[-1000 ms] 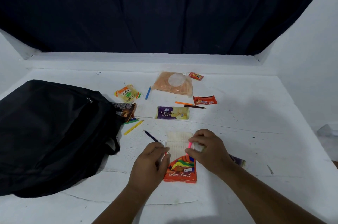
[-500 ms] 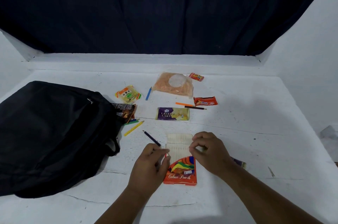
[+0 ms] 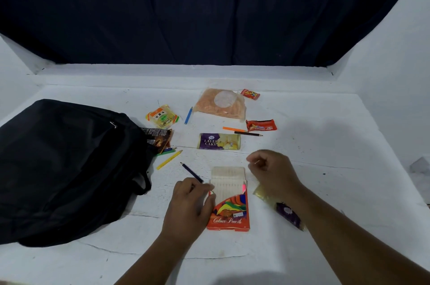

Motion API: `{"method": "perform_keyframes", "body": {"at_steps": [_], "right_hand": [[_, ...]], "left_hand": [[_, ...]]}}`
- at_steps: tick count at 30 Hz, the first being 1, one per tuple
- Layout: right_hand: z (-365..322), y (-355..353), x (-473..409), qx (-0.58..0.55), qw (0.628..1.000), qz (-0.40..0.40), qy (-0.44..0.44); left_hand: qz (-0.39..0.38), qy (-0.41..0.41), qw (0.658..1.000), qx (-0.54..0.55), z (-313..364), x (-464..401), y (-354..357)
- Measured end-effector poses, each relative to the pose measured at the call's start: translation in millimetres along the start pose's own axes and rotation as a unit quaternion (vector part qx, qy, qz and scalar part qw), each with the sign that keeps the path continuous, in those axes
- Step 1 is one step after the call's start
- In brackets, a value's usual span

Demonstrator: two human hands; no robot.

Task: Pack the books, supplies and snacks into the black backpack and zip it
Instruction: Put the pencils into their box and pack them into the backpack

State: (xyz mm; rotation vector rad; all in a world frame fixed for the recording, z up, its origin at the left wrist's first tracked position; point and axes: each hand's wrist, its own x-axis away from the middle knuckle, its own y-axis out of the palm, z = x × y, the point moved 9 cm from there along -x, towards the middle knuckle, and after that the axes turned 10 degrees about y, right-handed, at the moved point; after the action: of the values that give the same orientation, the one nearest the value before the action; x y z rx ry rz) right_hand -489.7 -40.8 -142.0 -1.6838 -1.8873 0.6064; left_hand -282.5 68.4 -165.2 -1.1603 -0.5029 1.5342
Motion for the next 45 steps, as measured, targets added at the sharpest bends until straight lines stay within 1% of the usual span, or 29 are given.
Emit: {"method": "perform_keyframes", "body": {"at_steps": [1,3,8,13,16,19,23,25,27,29,32,35,40,42,45], "right_hand": [[-1,-5,-8,0.012,1.000,0.024,-0.003],[0,-8,-24,0.038,0.998,0.040,0.001],[18,1,-61,0.131,0.989,0.016,0.066],[18,-3,-79,0.111,0.990,0.042,0.076],[14,-9,-77,0.106,0.989,0.082,0.062],[12,-11,-71,0.112,0.988,0.100,0.037],[13,-12,-69,0.077,0.992,0.087,0.048],[12,-8,-72,0.096,0.992,0.075,0.041],[11,-8,-72,0.105,0.990,0.081,0.040],[13,-12,-69,0.064,0.992,0.093,0.050],[13,-20,-57,-0.028,0.991,0.114,0.067],[8,-27,-42,-0.098,0.986,0.126,0.051],[-2,-22,-17,-0.216,0.973,0.072,0.043],[-6,-15,-11,-0.228,0.971,0.050,0.044],[-8,1,-9,-0.202,0.978,0.006,0.058]], "left_hand": [[-0.002,-0.011,1.000,0.003,-1,0,0],[-0.006,-0.025,1.000,0.010,-2,0,0],[-0.011,-0.039,0.999,0.020,-5,-2,1],[-0.019,-0.042,0.999,0.023,-4,-2,0],[-0.028,-0.052,0.998,0.024,-6,-2,1],[-0.025,-0.047,0.998,0.017,-6,-2,1],[-0.019,-0.044,0.999,0.019,-5,-2,1],[-0.021,-0.044,0.999,0.019,-6,-2,0],[-0.029,-0.053,0.998,0.023,-7,-1,2],[-0.033,-0.052,0.998,0.023,-6,-1,2],[-0.027,-0.048,0.998,0.019,-7,-1,1],[-0.027,-0.054,0.998,0.024,-10,1,4],[-0.018,-0.046,0.999,0.023,-11,1,5],[-0.013,-0.044,0.999,0.020,-10,0,5],[-0.015,-0.046,0.999,0.025,-8,0,3]]}}
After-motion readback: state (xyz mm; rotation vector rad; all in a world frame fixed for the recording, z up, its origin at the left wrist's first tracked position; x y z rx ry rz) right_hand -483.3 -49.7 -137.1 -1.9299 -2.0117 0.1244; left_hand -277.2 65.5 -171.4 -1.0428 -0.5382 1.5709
